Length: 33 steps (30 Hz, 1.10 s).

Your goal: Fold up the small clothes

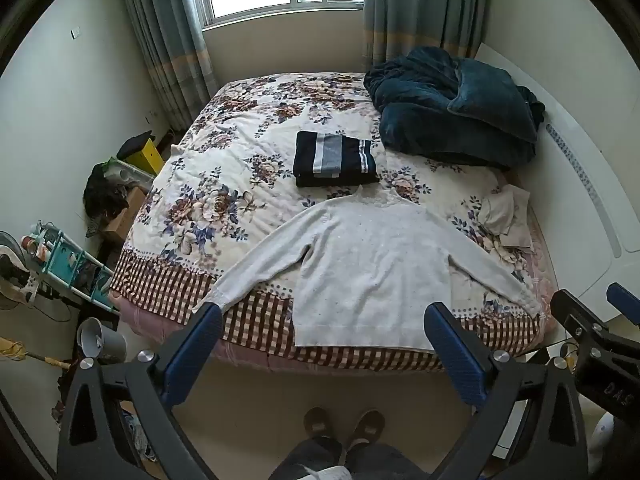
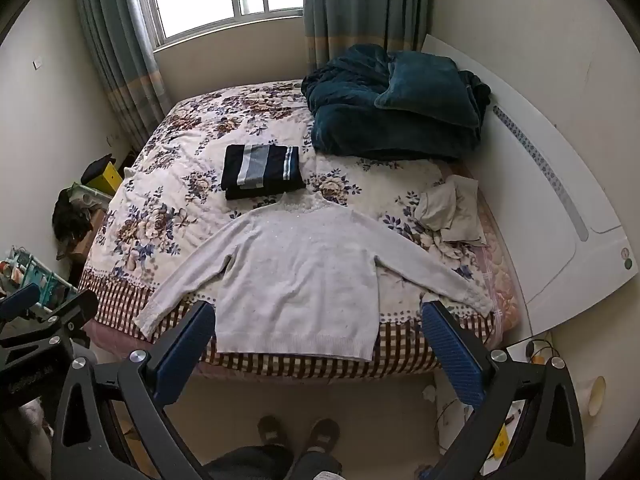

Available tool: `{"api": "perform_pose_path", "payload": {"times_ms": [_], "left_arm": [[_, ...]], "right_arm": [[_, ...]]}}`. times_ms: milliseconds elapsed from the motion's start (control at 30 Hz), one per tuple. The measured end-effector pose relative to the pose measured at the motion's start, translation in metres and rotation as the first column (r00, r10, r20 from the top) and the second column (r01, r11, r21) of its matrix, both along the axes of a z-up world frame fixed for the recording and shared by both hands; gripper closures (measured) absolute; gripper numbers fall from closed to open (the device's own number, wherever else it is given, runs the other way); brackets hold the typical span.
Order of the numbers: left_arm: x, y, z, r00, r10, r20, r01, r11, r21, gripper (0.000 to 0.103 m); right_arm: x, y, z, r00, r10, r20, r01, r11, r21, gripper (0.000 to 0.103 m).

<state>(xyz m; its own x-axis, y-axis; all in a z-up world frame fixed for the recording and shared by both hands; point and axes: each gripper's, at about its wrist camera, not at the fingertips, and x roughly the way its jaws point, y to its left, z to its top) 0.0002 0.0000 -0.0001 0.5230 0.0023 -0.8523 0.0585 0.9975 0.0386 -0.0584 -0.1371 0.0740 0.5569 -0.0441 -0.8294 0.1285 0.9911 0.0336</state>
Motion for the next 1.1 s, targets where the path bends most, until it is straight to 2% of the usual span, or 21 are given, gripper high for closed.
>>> {"api": "perform_pose_path", "payload": {"times_ms": [33, 367, 800, 1100], "left_arm": [[0.000, 0.000, 0.000, 1.000, 0.001, 0.001, -0.001, 1.000, -0.001, 0.000], [0.005, -0.001, 0.008, 1.000, 0.001, 0.012, -0.001, 1.000, -0.003, 0.000], [0.001, -0.002, 0.008, 1.000, 0.003, 0.028, -0.003, 1.000, 0.003, 0.000], [0.001, -0.007, 0.021, 0.999, -0.002, 0.036, 0.002, 1.000, 0.005, 0.000]], "right_arm": [[0.001, 0.001, 0.000, 1.000, -0.005, -0.021, 0.004, 1.000, -0.028, 0.000], [0.002, 0.010, 0.006, 1.000, -0.002, -0.001, 0.002, 1.000, -0.022, 0.000], [-0.001, -0.001, 0.005, 1.000, 0.008, 0.003, -0.008, 1.000, -0.014, 0.000], [-0.004, -0.005, 0.007, 1.000, 0.002, 0.010, -0.002, 1.000, -0.019, 0.000]]}}
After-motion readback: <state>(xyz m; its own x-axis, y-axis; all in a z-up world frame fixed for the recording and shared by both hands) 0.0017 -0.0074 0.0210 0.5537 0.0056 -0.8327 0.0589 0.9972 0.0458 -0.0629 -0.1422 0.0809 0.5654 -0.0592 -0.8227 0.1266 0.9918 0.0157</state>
